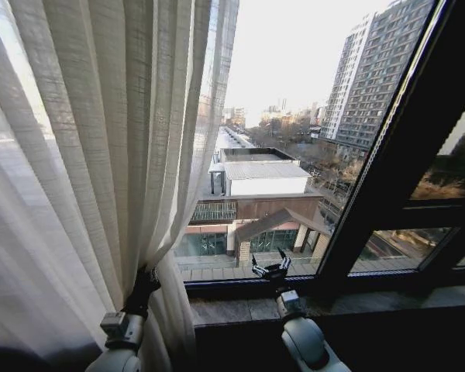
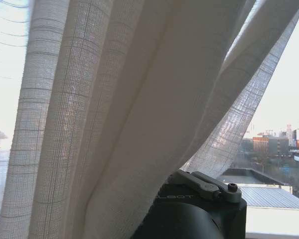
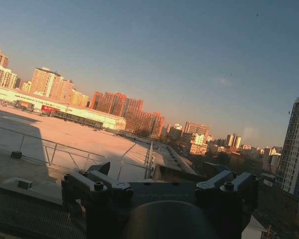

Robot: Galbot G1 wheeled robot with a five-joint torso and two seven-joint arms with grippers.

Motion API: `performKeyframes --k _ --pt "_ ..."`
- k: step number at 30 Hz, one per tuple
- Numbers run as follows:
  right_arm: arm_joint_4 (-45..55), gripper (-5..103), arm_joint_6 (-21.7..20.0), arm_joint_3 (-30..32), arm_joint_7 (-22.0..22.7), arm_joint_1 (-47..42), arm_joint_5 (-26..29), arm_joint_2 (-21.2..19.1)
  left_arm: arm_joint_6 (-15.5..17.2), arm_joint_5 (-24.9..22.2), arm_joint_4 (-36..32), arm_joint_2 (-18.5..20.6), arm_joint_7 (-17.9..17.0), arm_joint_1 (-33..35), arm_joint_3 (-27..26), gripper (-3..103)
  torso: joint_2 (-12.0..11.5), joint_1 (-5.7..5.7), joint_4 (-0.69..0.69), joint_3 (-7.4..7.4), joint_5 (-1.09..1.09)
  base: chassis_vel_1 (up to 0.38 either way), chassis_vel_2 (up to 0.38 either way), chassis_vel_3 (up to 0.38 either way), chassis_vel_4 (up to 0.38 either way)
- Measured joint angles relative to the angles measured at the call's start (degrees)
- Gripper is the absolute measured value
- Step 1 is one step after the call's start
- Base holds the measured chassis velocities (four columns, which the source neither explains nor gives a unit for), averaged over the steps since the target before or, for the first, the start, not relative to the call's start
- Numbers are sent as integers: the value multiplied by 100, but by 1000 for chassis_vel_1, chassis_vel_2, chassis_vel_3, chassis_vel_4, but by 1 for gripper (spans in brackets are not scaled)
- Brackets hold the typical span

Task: Open the curtains by pulling them apart, changing their state from closed to fully open.

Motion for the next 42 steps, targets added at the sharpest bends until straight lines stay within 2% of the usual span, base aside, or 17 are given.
performKeyframes --k 2,8,9,12,13,17,18,21,23,25,30,31,34,35,38,40,42 --pt "-29 100 23 -4 -6 9 0 -1 16 -336 87 98 -15 -70 -654 0 0 0 1 0 -2 0 0 0 0" --pt "-101 100 64 -44 -14 63 -2 4 15 -1051 399 230 -18 -98 -1947 0 0 1 1 0 -1 0 0 0 0" --pt "-101 100 64 -44 -14 63 -2 4 15 -1051 399 230 -18 -98 -1947 0 0 1 1 0 -1 0 0 0 0" --pt "-141 100 76 -61 -17 92 -4 5 -125 -1277 836 301 -99 -90 -2839 0 0 1 0 0 0 0 0 0 0" --pt "-141 100 76 -61 -17 92 -4 5 -125 -1277 836 301 -99 -90 -2839 0 0 1 0 0 0 0 0 0 0" --pt "-189 100 135 -62 -22 71 -15 8 -193 -1311 1572 604 -791 -218 -3891 0 0 1 3 0 -3 0 0 0 0" --pt "-189 100 135 -62 -22 71 -15 8 -193 -1311 1572 604 -791 -218 -3891 0 0 1 3 0 -3 0 0 0 0" --pt "-231 100 177 -61 -33 42 -28 14 -209 -1167 1959 918 -1419 -327 -4271 -3 0 1 3 0 -3 0 0 0 0" --pt "-261 100 193 -76 -44 50 -39 28 -201 -1131 1924 976 -1350 -269 -4285 7 0 1 0 0 -2 0 0 0 0" --pt "-273 100 194 -89 -44 67 -41 40 -189 -1114 1813 931 -1239 -210 -4208 7 0 1 1 0 -1 0 0 0 0" --pt "-277 100 192 -144 -43 137 -42 90 -54 -1084 1076 463 -945 32 -3383 28 0 0 0 0 0 0 0 0 0" --pt "-270 100 189 -145 -39 146 -43 97 -38 -1041 903 306 -828 99 -3118 28 0 1 -1 0 0 0 0 0 0" --pt "-230 100 177 -117 -29 146 -33 85 -79 -768 547 -88 -392 254 -2278 44 0 1 0 0 0 0 0 0 0" --pt "-230 100 177 -117 -29 146 -33 85 -79 -768 547 -88 -392 254 -2278 44 0 1 0 0 0 0 0 0 0" --pt "-193 100 171 -33 -23 130 8 49 -124 -557 327 -254 56 332 -1722 60 0 1 0 0 1 0 0 0 0" --pt "-185 100 169 -12 -22 127 29 44 -134 -500 293 -268 207 355 -1639 60 0 1 -1 0 2 0 0 0 0" --pt "-152 100 117 58 -10 122 135 34 -188 -367 221 -276 618 424 -1475 72 0 1 0 0 1 0 0 0 0"
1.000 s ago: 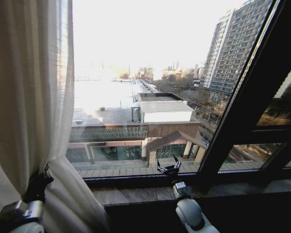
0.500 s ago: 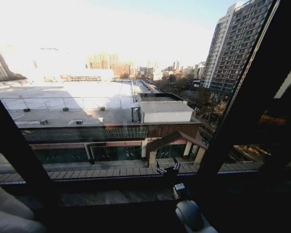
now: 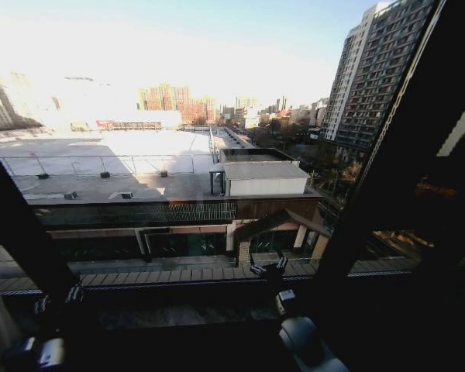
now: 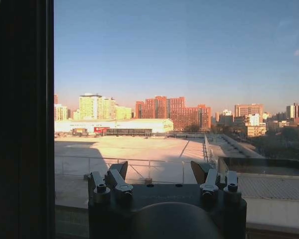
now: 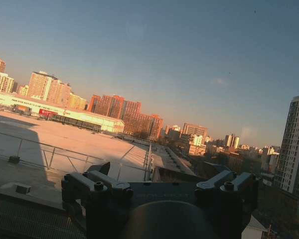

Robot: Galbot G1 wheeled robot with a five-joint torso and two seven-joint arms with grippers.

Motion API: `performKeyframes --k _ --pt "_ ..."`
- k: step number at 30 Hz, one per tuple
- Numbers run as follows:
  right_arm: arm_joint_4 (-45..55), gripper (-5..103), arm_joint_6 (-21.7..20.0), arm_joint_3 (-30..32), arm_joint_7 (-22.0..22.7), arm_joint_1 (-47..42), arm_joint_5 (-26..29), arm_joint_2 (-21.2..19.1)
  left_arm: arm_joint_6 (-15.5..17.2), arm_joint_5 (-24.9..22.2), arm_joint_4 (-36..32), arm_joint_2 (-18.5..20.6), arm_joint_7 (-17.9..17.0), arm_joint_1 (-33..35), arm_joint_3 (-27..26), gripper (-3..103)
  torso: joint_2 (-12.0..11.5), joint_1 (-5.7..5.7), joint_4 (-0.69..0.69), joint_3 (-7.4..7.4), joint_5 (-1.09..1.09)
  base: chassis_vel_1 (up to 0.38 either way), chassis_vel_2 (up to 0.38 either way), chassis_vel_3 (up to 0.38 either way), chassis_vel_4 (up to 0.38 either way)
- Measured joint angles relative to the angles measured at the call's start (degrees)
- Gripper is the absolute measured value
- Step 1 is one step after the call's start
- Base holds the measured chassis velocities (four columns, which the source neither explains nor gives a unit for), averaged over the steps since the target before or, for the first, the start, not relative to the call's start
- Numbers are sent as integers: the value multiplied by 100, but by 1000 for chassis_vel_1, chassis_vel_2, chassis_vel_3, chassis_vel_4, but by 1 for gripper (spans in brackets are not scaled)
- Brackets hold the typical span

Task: Open the curtains by pulling them apart, changing their state from closed to fully open.

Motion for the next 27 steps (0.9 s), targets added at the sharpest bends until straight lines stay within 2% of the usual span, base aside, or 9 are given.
performKeyframes --k 2,4,6,8,16,20,22,24,27 --pt "39 100 -92 52 18 -6 95 -1 -43 51 -33 0 230 68 109 82 0 0 0 0 0 0 0 0 0" --pt "62 100 -146 81 34 -12 148 -3 -59 59 -52 -7 314 119 180 82 0 0 0 0 0 0 0 0 0" --pt "101 100 -256 122 65 -20 200 -4 -65 59 -74 -33 423 189 257 93 0 0 0 0 -1 0 0 0 0" --pt "144 100 -380 165 93 -36 266 -6 -65 60 -113 -78 721 315 325 99 0 0 1 0 -1 0 0 0 0" --pt "236 100 -541 252 123 -45 430 -19 -177 244 -88 -162 1053 532 558 100 0 0 1 0 -2 0 0 0 0" --pt "238 100 -559 302 128 -41 507 -30 -250 349 -84 -200 1003 541 750 100 0 0 1 0 -2 -66 -83 54 73" --pt "256 100 -578 326 129 -58 605 -41 -243 428 -118 -243 760 508 959 100 0 0 0 0 -2 -122 -155 146 141" --pt "267 100 -587 339 129 -75 630 -44 -202 460 -141 -253 658 501 1053 100 0 0 1 0 -2 -170 -182 161 169" --pt "352 100 -696 383 126 -163 779 -71 -82 557 -212 -259 230 504 1341 100 0 0 1 0 -2 -195 -247 220 234"
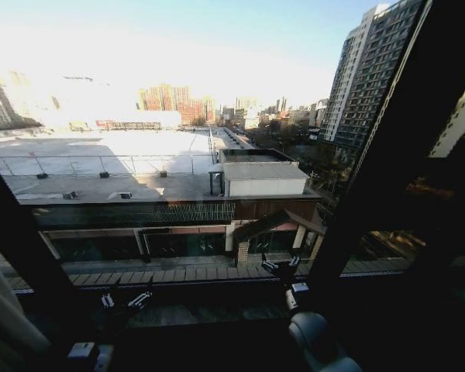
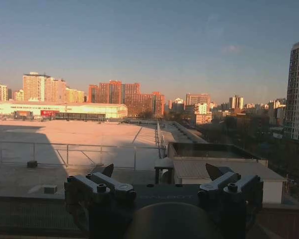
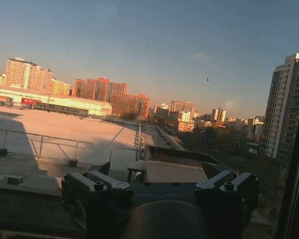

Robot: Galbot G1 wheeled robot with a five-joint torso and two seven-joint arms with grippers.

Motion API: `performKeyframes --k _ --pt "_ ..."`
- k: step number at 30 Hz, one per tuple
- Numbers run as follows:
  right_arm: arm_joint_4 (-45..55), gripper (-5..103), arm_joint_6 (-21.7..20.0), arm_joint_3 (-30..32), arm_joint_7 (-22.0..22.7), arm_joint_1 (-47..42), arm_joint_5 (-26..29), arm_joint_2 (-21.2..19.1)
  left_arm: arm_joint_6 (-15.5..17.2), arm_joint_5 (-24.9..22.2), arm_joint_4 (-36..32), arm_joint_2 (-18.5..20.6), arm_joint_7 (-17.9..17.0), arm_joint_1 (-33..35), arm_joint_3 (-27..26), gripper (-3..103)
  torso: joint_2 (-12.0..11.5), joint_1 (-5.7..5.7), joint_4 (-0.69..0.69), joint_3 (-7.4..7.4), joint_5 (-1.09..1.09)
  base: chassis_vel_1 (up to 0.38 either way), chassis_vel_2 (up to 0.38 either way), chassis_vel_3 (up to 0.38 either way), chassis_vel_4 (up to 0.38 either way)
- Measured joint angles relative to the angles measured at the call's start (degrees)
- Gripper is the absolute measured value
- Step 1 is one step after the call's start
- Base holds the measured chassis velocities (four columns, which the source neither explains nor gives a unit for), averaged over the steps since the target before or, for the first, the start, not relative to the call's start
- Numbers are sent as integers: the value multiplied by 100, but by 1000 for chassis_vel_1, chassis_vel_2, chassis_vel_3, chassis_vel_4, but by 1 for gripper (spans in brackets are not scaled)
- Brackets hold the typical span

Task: Open the curtains by pulling them apart, changing their state from closed to fully open.

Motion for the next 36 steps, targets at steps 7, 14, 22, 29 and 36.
performKeyframes --k 7,14,22,29,36 --pt "347 100 -466 79 0 -164 492 -93 193 137 -142 3 -463 -38 417 100 0 0 -1 0 1 -259 -304 262 295" --pt "548 100 -759 343 63 -301 689 -221 349 256 -279 42 -594 -85 681 100 0 1 0 0 0 -301 -366 301 361" --pt "557 100 -761 398 59 -371 676 -247 373 264 -279 121 -584 -112 659 100 0 1 0 0 1 -306 -418 309 416" --pt "508 100 -749 324 58 -309 657 -230 379 264 -240 124 -570 -140 646 100 0 1 0 0 -3 -279 -439 284 430" --pt "457 100 -730 316 66 -285 649 -236 381 255 -170 127 -562 -180 624 100 -1 2 0 1 1 -141 -384 140 384"
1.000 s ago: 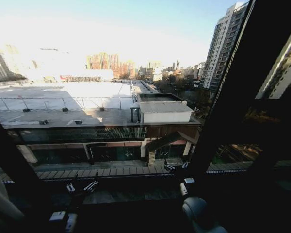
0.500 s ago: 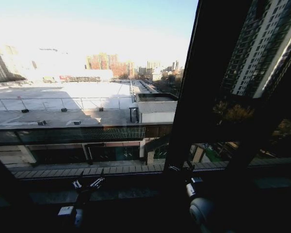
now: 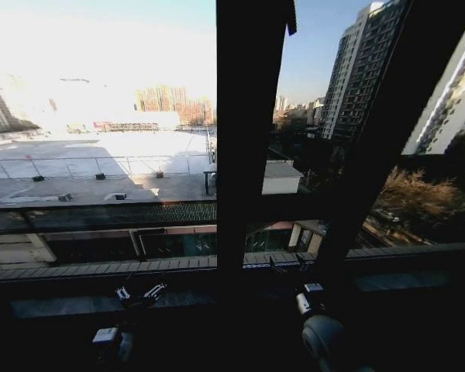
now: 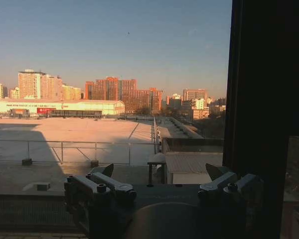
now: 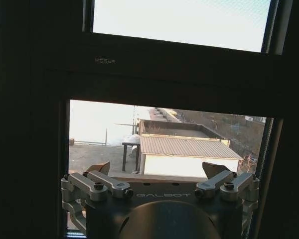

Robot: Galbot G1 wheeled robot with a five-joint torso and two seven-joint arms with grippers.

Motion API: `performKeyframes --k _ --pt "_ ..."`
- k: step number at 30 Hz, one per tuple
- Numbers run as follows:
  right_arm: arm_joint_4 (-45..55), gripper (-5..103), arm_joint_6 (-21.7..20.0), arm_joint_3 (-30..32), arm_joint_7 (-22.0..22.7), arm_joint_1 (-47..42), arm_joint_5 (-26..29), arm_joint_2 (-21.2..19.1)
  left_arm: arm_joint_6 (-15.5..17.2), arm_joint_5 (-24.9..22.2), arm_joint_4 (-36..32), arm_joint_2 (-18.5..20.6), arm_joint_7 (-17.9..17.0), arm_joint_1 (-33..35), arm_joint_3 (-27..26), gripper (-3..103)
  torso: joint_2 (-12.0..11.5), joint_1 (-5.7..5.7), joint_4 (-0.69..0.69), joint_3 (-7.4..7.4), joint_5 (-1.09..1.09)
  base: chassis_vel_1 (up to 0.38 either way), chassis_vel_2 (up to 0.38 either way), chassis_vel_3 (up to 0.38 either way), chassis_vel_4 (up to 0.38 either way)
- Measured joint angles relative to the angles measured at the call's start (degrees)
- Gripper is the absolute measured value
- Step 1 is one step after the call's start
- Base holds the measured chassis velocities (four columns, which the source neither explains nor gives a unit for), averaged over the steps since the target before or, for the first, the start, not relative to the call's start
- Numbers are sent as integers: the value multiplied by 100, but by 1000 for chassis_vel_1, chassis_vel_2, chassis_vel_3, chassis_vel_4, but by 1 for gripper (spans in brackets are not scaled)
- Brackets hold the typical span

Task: Open the curtains by pulling them apart, changing their state from closed to fully open.

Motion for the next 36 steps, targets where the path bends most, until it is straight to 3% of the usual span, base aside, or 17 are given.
performKeyframes --k 36 --pt "69 100 48 20 22 -29 -35 8 -164 -26 -47 -24 7 78 -81 100 1 -2 0 -1 1 -5 -364 -4 368"
